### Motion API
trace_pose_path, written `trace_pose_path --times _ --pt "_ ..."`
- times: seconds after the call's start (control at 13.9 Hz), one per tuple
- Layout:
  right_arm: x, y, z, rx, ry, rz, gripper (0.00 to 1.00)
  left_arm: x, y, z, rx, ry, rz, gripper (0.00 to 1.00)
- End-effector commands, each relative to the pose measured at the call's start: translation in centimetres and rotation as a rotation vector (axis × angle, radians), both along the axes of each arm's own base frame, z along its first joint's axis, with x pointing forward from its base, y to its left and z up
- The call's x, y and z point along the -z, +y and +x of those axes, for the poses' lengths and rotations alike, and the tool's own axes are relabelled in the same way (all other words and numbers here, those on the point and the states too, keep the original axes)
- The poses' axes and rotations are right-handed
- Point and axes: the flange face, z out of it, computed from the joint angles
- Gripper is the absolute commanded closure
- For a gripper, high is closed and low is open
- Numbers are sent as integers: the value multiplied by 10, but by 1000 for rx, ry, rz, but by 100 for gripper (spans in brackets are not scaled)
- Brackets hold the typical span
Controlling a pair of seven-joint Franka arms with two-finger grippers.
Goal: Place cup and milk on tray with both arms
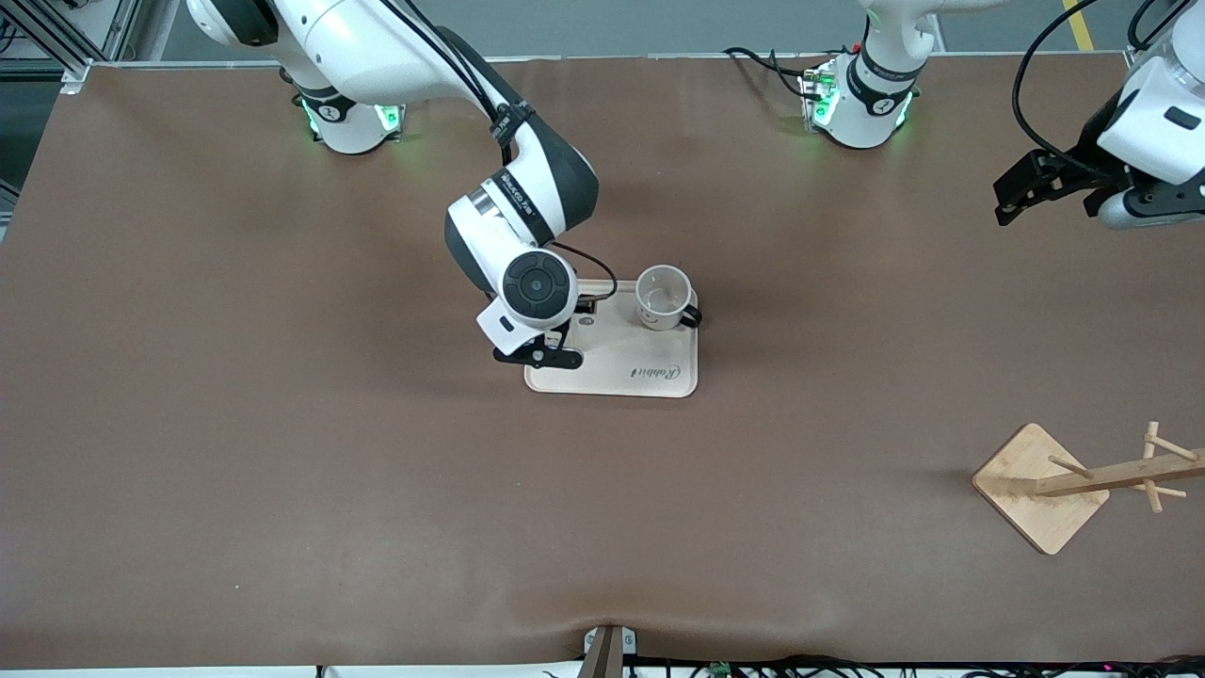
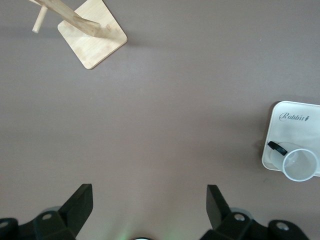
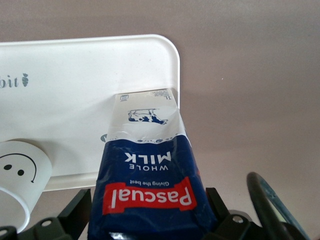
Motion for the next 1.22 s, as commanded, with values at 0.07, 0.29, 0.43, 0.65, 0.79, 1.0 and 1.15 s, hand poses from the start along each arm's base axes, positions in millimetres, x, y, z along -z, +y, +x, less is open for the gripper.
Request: trace_pose_path --times 0.07,0.29,0.43,0.65,0.79,1.0,1.15 --pt "-11 -3 3 2 1 -5 0 -3 15 -1 -16 -7 -68 0" --pt "-13 -6 4 5 2 -3 0 -4 12 -1 -6 -11 -32 0" --pt "-16 -16 8 15 27 -17 0 -4 5 -3 13 -16 8 0" --pt "-39 -26 20 29 32 -10 0 -4 6 -2 16 -28 10 0" --pt "-41 -28 21 32 37 -13 0 -4 5 0 35 -36 7 0" --pt "-42 -27 21 33 35 -11 0 -3 4 1 31 -39 -1 0" --pt "-49 -25 24 35 20 1 0 -3 5 1 31 -39 1 0"
